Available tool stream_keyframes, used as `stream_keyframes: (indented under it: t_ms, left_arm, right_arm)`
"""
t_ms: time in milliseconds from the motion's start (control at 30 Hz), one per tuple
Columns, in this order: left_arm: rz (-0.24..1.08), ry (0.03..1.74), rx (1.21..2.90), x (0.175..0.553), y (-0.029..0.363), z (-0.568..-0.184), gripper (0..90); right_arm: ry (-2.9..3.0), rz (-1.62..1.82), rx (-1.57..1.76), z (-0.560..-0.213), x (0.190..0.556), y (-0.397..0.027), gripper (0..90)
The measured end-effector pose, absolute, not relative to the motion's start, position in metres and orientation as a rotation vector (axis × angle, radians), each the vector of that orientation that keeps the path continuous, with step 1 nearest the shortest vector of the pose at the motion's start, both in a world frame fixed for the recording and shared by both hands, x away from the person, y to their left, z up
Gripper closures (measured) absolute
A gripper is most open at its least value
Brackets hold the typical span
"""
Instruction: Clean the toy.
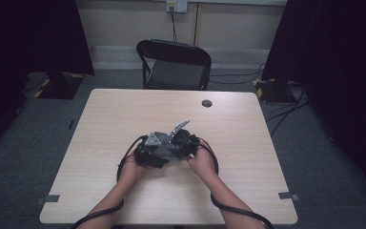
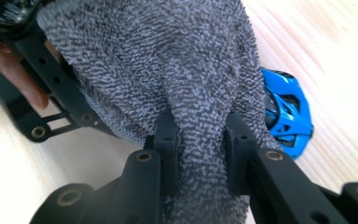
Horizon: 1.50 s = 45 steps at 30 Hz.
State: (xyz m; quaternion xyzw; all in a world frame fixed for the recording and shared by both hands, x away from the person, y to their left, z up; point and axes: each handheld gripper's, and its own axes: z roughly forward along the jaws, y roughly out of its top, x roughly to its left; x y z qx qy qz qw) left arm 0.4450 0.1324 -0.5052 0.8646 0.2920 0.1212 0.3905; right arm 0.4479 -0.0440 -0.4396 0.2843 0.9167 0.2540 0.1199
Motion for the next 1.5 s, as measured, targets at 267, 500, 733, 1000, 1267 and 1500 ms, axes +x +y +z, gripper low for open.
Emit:
stream_keyframes:
  t_ms: [267,500,733,1000,1267,1500]
  left_arm:
    - [0.309,0.739,2.201,0.445,0.133,-0.505,24.2]
    - [0.308,0.739,2.202,0.445,0.133,-0.505,24.2]
    - [0.302,0.741,2.199,0.445,0.132,-0.505,24.2]
    - [0.302,0.741,2.199,0.445,0.132,-0.505,24.2]
    - [0.302,0.742,2.199,0.445,0.132,-0.505,24.2]
    - [0.302,0.741,2.198,0.445,0.132,-0.505,24.2]
  right_arm:
    - [2.674,0.737,0.868,-0.443,0.455,-0.044,70.8]
    - [2.668,0.722,0.892,-0.443,0.461,-0.05,70.8]
    - [2.65,0.7,0.93,-0.444,0.468,-0.059,70.9]
    - [2.632,0.678,0.975,-0.446,0.476,-0.073,70.8]
    - [2.608,0.634,1.009,-0.445,0.483,-0.082,70.8]
    - [2.596,0.606,1.037,-0.446,0.489,-0.091,70.8]
